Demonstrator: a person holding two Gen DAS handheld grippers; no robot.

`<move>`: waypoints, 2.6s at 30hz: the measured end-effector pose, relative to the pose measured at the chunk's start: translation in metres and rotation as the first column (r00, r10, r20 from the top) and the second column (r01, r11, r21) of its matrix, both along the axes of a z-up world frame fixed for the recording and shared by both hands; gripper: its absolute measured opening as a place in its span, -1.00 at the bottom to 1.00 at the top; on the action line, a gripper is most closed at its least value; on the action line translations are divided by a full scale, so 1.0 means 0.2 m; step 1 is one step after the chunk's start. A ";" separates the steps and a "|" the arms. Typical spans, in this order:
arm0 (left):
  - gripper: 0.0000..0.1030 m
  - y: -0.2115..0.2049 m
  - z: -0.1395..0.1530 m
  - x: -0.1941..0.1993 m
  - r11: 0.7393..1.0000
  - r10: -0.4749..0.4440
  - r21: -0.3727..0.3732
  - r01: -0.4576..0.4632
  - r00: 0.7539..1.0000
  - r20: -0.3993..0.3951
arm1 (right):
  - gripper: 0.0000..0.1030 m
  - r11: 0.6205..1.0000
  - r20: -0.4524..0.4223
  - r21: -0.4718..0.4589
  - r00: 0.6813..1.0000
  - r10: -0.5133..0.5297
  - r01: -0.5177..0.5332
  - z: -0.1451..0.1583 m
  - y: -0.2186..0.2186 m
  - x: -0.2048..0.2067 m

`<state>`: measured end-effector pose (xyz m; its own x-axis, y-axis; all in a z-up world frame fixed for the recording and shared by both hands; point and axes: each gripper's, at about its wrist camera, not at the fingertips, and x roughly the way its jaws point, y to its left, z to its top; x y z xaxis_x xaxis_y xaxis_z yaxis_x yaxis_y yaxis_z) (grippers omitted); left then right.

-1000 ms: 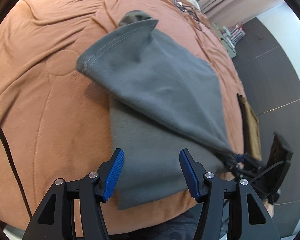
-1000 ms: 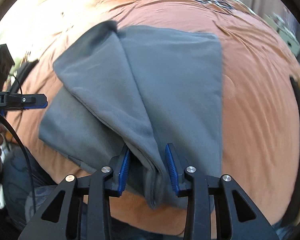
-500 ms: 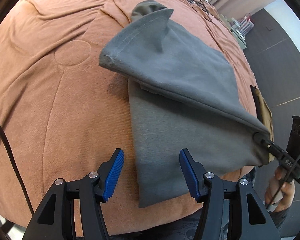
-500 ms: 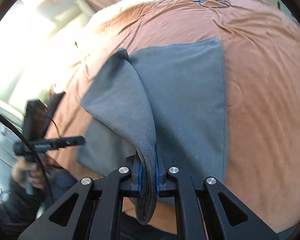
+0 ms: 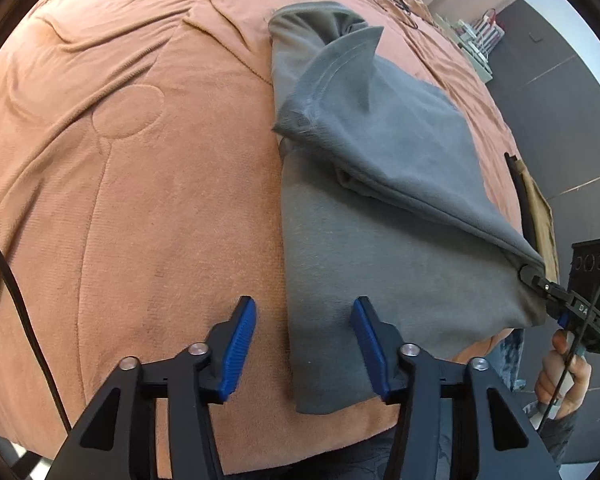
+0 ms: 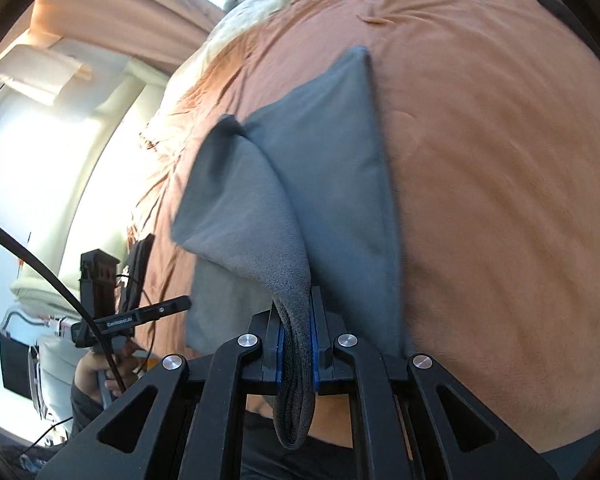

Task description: Fold small clothes

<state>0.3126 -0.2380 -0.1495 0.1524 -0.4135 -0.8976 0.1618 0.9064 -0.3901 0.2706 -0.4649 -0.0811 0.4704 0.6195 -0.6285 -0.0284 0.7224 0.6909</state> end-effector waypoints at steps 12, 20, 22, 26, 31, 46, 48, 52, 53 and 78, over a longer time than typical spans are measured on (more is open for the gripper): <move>-0.12 0.07 -0.01 0.03 0.999 0.028 -0.029 -0.028 1.000 0.006 | 0.24 0.862 0.046 -0.497 0.990 0.135 -0.095 0.23 0.33 -0.01; -0.13 0.17 0.02 0.07 0.994 0.073 -0.078 -0.071 0.997 0.022 | 0.23 0.761 0.044 -0.628 0.969 0.243 -0.162 0.28 0.66 0.11; -0.13 0.20 0.03 0.08 0.993 0.081 -0.092 -0.079 0.996 0.023 | 0.23 0.744 0.043 -0.645 0.963 0.266 -0.177 0.30 0.73 0.15; -0.13 0.27 0.03 0.10 0.988 0.103 -0.117 -0.100 0.994 0.021 | 0.23 0.694 0.029 -0.685 0.944 0.328 -0.220 0.30 0.90 0.20; -0.13 0.36 0.03 0.12 0.980 0.131 -0.156 -0.128 0.991 0.015 | 0.23 0.635 0.003 -0.727 0.924 0.382 -0.260 0.25 1.07 0.31; -0.13 0.53 0.04 0.17 0.965 0.192 -0.186 -0.187 0.981 0.008 | -0.05 0.459 -0.014 -0.853 0.891 0.453 -0.247 0.07 1.42 0.48; -0.13 0.52 0.04 0.18 0.965 0.192 -0.183 -0.187 0.981 0.008 | -0.53 0.462 0.001 -0.855 0.890 0.456 -0.236 0.08 1.41 0.49; -0.13 0.48 0.06 0.19 0.968 0.186 -0.174 -0.181 0.982 0.014 | -0.87 0.575 0.050 -0.786 0.903 0.427 -0.228 0.17 1.30 0.52; -0.13 0.48 0.06 0.20 0.969 0.184 -0.173 -0.178 0.983 0.016 | -0.88 0.600 0.067 -0.770 0.909 0.412 -0.215 0.20 1.26 0.52; -0.13 0.18 0.09 0.45 0.989 0.112 -0.105 -0.107 0.993 0.043 | -0.81 0.853 0.089 -0.521 0.995 0.044 0.008 0.22 0.39 0.83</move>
